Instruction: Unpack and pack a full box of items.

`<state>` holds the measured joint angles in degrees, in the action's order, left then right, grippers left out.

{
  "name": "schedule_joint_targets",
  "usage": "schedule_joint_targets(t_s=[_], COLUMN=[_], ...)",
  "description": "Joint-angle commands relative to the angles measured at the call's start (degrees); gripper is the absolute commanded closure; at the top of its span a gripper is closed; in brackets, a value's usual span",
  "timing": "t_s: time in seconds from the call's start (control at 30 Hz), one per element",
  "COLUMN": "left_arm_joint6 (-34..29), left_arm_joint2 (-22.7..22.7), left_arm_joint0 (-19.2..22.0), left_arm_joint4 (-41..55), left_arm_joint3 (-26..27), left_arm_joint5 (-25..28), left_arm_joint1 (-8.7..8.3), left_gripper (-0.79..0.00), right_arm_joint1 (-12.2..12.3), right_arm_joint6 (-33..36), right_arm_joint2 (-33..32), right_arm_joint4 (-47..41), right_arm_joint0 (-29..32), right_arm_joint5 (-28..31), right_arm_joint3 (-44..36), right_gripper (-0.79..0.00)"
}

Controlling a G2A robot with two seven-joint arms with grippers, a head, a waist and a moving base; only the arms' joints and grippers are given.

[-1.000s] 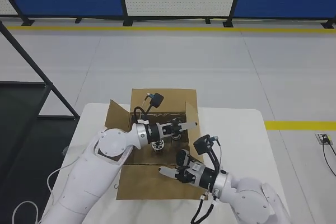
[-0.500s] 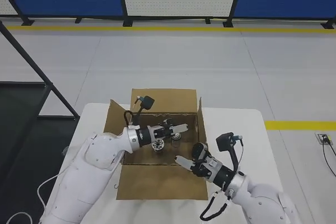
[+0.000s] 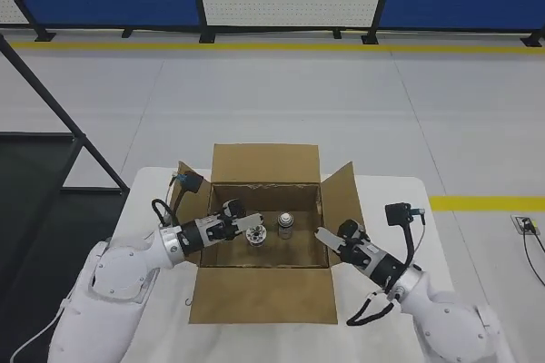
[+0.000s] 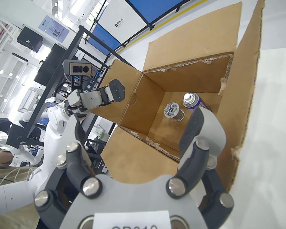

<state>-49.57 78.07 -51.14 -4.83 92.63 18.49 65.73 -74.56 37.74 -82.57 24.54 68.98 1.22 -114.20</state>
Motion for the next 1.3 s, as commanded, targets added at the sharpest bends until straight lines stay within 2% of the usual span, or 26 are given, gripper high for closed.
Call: schedule_joint_targets(t_s=[0.0,0.2,0.4,0.5,0.63,1.0,1.27], left_arm_joint6=[0.1,-0.6,-2.3,-2.3,-2.3,-2.3,-2.3], left_arm_joint2=[2.1,6.1,6.5,6.5,6.5,6.5,6.5], left_arm_joint0=[-1.9,-6.0,-8.0,-8.0,-8.0,-8.0,-8.0], left_arm_joint4=[-1.0,0.0,2.0,2.0,2.0,2.0,2.0], left_arm_joint3=[0.8,2.6,3.5,3.5,3.5,3.5,3.5], left_arm_joint5=[0.1,0.7,1.2,1.2,1.2,1.2,1.2], left_arm_joint1=[-0.47,-1.41,-1.88,-1.88,-1.88,-1.88,-1.88], left_gripper=[-0.785,-0.785,-0.785,-0.785,-0.785,-0.785,-0.785], right_arm_joint1=[0.1,0.1,0.1,0.3,0.6,1.2,1.3], right_arm_joint6=[-0.9,-1.1,-1.1,-1.4,3.3,3.0,4.0], right_arm_joint2=[-0.4,-0.5,-0.5,-3.1,-2.4,-1.3,0.9], right_arm_joint4=[0.2,-0.1,-0.1,-4.5,-7.3,-4.0,-3.9], right_arm_joint0=[0.0,0.1,0.1,-1.2,-4.4,-7.7,-10.5], right_arm_joint5=[-1.1,-1.5,-1.5,3.7,6.7,0.6,-1.0], right_arm_joint3=[-0.6,-1.0,-1.0,6.0,9.5,16.1,21.4], right_gripper=[-0.785,-0.785,-0.785,-0.785,-0.785,-0.785,-0.785])
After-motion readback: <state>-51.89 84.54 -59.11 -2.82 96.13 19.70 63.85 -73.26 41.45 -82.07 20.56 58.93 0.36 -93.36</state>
